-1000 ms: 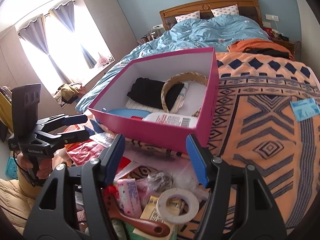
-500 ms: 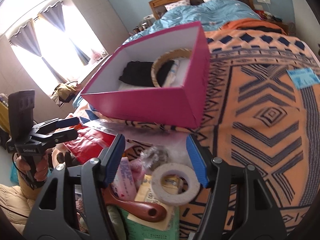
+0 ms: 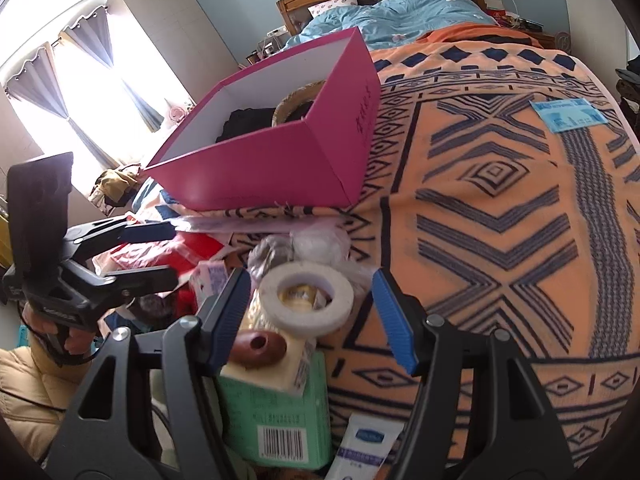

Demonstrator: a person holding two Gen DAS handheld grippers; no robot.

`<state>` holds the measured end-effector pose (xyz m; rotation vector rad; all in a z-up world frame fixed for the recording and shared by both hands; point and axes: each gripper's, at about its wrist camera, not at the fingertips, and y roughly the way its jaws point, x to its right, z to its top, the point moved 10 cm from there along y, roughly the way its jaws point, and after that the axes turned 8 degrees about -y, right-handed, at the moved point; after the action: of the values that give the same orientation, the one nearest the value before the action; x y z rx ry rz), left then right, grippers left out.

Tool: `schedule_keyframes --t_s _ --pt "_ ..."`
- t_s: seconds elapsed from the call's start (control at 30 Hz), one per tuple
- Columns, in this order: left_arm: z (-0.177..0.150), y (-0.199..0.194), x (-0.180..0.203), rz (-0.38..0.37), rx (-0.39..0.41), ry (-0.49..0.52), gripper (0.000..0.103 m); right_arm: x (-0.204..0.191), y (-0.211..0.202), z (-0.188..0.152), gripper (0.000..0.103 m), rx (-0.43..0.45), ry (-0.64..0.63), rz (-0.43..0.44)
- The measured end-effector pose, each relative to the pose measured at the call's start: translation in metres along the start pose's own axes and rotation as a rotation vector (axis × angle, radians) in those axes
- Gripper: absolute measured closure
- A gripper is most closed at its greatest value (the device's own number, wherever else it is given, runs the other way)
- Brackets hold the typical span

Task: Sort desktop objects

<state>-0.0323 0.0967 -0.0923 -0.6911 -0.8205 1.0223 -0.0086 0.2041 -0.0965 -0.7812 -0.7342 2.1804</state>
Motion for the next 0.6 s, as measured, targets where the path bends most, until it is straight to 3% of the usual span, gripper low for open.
schedule_keyframes --t_s 0.27,0.37,0.43,0.6 --pt "-0.019 -0.002 0.013 -0.027 -0.024 0.068 0.021 -0.025 -0.012 -0.028 0.039 -0.006 0.005 0.061" --pt "-0.023 -0.004 0.016 -0.033 -0.025 0.085 0.021 -0.033 -0.01 -0.029 0.043 0.003 0.008 0.078" --pt "-0.024 -0.004 0.016 -0.038 -0.025 0.091 0.021 -0.036 -0.005 -0.026 0.053 0.004 0.001 0.073" --pt "-0.031 -0.005 0.019 -0.06 -0.033 0.117 0.022 -0.036 0.001 -0.024 0.059 0.003 -0.012 0.03"
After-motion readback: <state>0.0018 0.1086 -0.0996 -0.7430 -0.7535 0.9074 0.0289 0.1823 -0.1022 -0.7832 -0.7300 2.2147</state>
